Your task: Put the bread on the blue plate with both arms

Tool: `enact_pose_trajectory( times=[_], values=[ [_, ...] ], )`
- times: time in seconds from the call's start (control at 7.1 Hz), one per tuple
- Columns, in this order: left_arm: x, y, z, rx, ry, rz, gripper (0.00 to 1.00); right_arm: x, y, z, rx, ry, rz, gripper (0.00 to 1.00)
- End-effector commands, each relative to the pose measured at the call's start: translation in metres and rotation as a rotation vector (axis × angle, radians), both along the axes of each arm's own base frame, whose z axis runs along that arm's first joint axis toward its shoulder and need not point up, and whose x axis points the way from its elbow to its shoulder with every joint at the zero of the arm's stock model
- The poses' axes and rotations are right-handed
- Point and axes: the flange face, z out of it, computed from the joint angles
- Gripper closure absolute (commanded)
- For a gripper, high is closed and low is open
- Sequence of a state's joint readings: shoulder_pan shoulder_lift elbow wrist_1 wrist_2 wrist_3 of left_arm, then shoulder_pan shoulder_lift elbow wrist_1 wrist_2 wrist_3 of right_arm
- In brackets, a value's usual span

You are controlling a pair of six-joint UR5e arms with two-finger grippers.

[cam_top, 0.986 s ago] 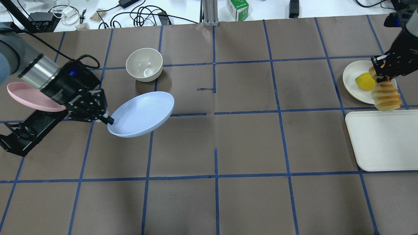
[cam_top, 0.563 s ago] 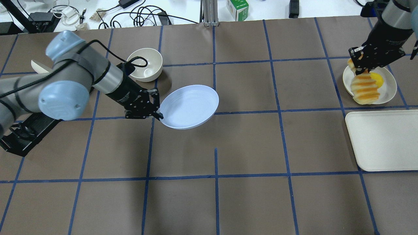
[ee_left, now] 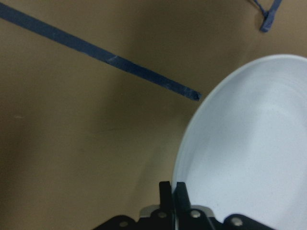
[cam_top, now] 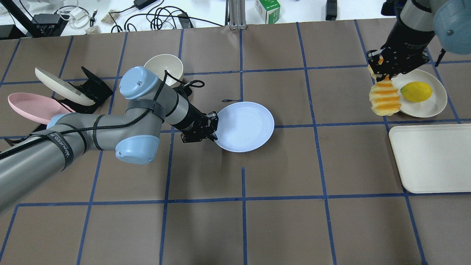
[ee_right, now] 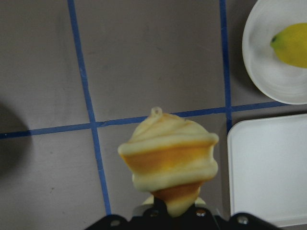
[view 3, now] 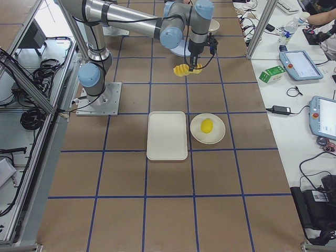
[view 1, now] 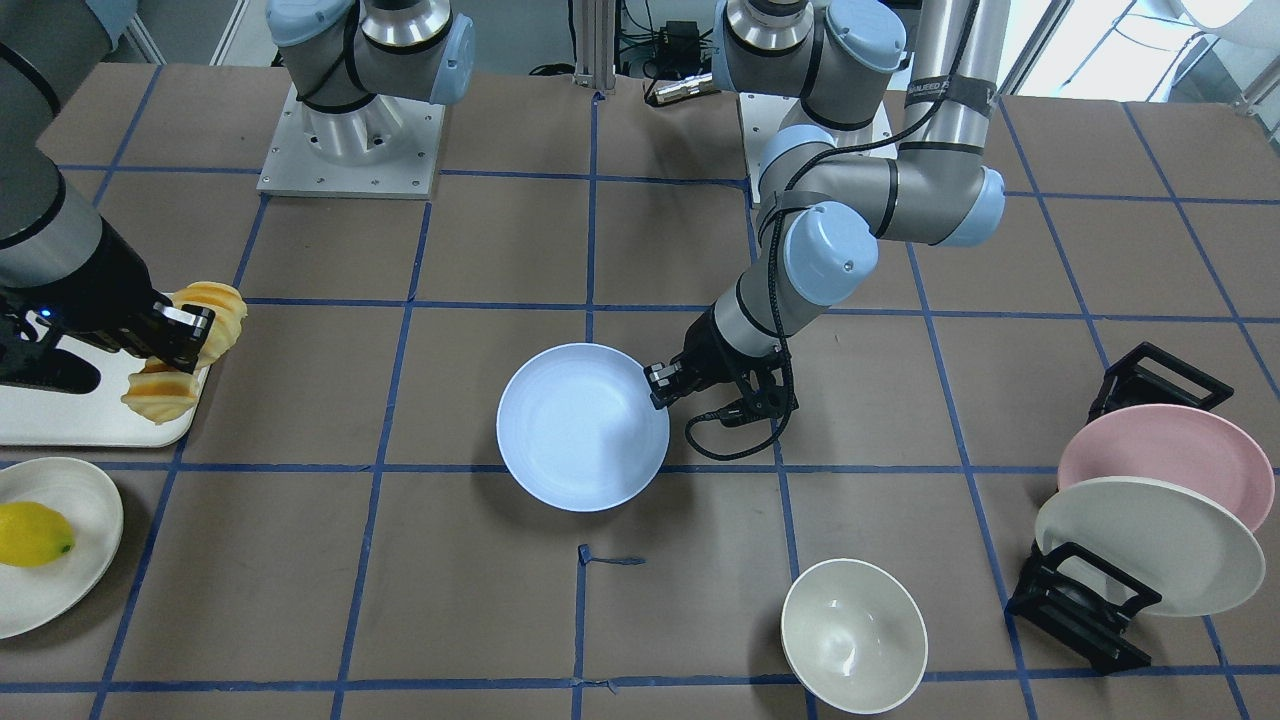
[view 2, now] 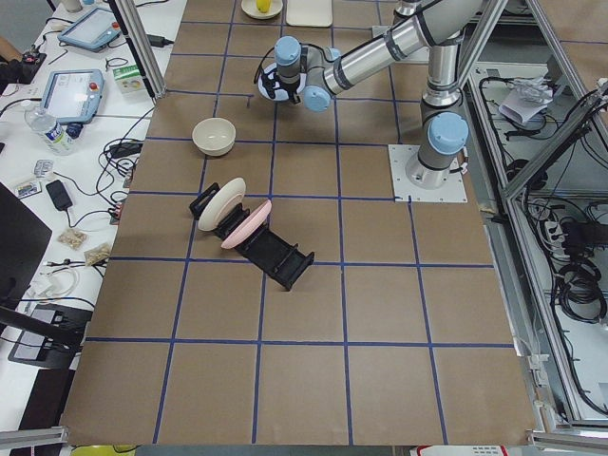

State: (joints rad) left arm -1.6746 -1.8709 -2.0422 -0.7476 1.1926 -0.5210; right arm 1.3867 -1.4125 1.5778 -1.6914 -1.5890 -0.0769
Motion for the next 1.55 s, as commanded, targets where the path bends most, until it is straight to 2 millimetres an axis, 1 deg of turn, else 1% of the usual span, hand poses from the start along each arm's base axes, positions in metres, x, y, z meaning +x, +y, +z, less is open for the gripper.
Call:
enact_pose_trajectory(
  times=[0.0,0.14,0.28,0.42,0.56,0.7,0.85,0.99,1.13,1.27,1.41],
  values=[
    [-0.010,0.005,-0.027,-0.019,-0.040,-0.022,1.00,0.042,-0.013,-0.024,0.009,-0.084,-0.031,1.00],
    [-0.011,0.002,-0.028,-0.021,-0.037,-0.022,1.00,0.087,-0.008,-0.028,0.007,-0.080,0.000,1.00],
    [-0.011,0.001,-0.028,-0.033,-0.037,-0.024,0.49,0.122,-0.009,-0.036,-0.008,-0.072,-0.029,1.00],
    [-0.011,-0.004,-0.020,-0.071,-0.031,-0.030,0.00,0.153,-0.003,-0.041,-0.003,-0.074,-0.039,1.00],
    [-0.009,-0.009,-0.010,-0.091,-0.036,-0.029,0.00,0.187,-0.003,-0.056,-0.012,-0.074,-0.054,1.00],
    [-0.007,-0.016,0.009,-0.124,-0.040,-0.023,0.00,0.224,-0.002,-0.075,-0.028,-0.075,-0.058,1.00],
    [0.008,-0.032,0.023,-0.104,-0.054,0.005,0.00,0.256,-0.001,-0.092,-0.048,-0.082,-0.013,1.00],
    [0.009,-0.044,0.043,-0.066,-0.060,0.000,0.00,0.280,0.003,-0.116,-0.024,-0.077,0.010,1.00],
    [0.013,-0.056,0.080,-0.023,-0.110,-0.024,0.00,0.287,0.002,-0.137,0.009,-0.067,0.006,1.00],
    [0.019,-0.061,0.120,0.005,-0.198,-0.045,0.00,0.299,0.003,-0.155,0.020,-0.063,0.022,1.00],
    [0.021,-0.053,0.159,0.065,-0.211,-0.056,0.00,0.318,0.011,-0.170,0.031,-0.059,0.031,1.00]
  ],
)
